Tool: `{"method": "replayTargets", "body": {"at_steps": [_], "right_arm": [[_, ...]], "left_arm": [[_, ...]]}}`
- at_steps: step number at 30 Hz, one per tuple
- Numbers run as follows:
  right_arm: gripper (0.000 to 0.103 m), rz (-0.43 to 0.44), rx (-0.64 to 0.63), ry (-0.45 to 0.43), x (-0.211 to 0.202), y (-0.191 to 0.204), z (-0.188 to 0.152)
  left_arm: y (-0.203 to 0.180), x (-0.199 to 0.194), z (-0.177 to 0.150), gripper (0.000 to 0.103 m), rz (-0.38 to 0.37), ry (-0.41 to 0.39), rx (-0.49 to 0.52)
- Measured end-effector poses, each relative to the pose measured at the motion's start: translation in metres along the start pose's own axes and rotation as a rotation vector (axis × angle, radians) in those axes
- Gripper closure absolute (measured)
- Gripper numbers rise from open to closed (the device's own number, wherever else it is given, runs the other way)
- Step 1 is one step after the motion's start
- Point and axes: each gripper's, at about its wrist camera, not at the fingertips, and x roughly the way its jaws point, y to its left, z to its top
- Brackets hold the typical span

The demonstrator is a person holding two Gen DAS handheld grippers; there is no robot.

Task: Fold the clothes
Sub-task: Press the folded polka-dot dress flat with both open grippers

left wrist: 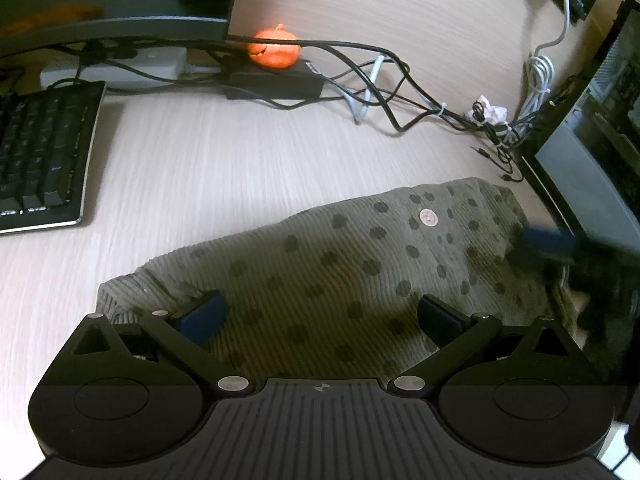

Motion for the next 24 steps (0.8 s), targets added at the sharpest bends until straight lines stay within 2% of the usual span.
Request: {"method": "replayTargets", "body": {"at_steps": [1, 3, 14, 16, 18, 20, 24], "right_arm": [[0.0, -0.045, -0.019, 0.009, 0.004, 0.002, -0.007], [0.0, -0.074, -0.066, -0.012, 0.005, 0.009, -0.014], [0.0, -0.108, -0.115, -0.006, -0.001, 0.021, -0.01], [0.0, -0.14, -0.105, -0.047, -0.016, 0.026, -0.01], [0.0, -0.135, -0.143, -0.083, -0.036, 0.034, -0.015], [0.0, -0.129, -0.185, -0.06, -0.045, 0.043, -0.025], [0.0, -0.144, -0.228, 0.018, -0.041, 0.051, -0.05]], "left_arm": [[0.0, 0.0, 0.0, 0.0, 0.002, -0.001, 0.001], [-0.001, 0.0, 0.0, 0.0, 0.006, -0.001, 0.005], [-0.004, -0.014, -0.004, 0.0, -0.012, 0.012, -0.024], [-0.004, -0.017, -0.005, 0.0, -0.017, 0.015, -0.032], [-0.005, -0.02, -0.006, 0.0, -0.022, 0.018, -0.04], [-0.005, -0.023, -0.007, 0.0, -0.03, 0.02, -0.046], [-0.013, -0.044, -0.023, 0.0, -0.118, 0.004, -0.002]]}}
